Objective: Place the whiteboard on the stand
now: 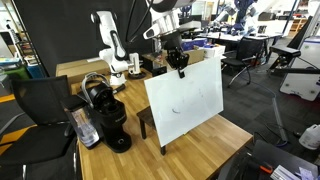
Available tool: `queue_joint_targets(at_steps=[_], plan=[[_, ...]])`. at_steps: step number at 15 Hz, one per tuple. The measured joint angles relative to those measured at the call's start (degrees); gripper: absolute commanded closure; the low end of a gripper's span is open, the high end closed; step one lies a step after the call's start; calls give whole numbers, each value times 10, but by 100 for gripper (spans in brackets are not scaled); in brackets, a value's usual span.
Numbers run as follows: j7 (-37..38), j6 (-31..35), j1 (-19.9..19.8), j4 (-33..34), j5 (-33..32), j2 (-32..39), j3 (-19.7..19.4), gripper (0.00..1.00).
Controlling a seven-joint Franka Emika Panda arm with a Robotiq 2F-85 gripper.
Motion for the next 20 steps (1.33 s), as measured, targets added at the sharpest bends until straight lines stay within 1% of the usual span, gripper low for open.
queue_joint_targets(at_steps=[3, 7, 12, 16, 20], plan=[[0, -34, 0, 42, 0, 17, 0, 99], [-3, -85, -2, 112, 0, 61, -1, 99], [-34, -129, -13, 210, -6, 123, -3, 99], [-73, -145, -17, 271, -23, 160, -3, 99], [-111, -148, -17, 309, -41, 184, -3, 99]])
